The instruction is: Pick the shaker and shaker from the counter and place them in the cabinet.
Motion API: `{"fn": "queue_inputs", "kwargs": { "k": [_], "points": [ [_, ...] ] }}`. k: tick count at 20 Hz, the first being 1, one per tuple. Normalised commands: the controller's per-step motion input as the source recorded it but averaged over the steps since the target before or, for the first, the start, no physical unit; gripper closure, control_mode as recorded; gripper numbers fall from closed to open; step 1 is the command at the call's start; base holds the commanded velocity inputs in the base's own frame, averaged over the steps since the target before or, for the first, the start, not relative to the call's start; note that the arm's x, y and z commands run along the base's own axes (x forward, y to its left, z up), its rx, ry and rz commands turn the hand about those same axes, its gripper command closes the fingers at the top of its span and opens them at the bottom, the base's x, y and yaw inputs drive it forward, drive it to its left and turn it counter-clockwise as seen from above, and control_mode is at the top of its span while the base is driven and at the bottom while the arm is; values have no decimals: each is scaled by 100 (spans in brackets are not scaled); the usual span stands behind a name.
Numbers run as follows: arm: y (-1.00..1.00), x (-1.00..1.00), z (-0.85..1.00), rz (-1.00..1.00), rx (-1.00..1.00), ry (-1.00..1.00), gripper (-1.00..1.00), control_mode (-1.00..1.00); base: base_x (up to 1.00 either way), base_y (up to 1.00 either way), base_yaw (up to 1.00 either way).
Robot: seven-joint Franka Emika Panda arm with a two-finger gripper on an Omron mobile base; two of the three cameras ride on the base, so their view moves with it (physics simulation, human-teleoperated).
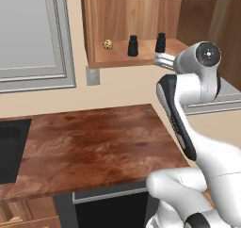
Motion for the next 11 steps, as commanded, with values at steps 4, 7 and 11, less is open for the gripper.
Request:
{"fn": "queue_inputs", "kwargs": {
  "k": [4,7,11],
  "points": [
    [17,-39,-58,0,17,8,-100,-100,0,0,0],
    [20,-22,-86,0,14,13,-100,-100,0,0,0],
    [28,-19,-99,0,8,15,-100,-100,0,0,0]
  ]
}}
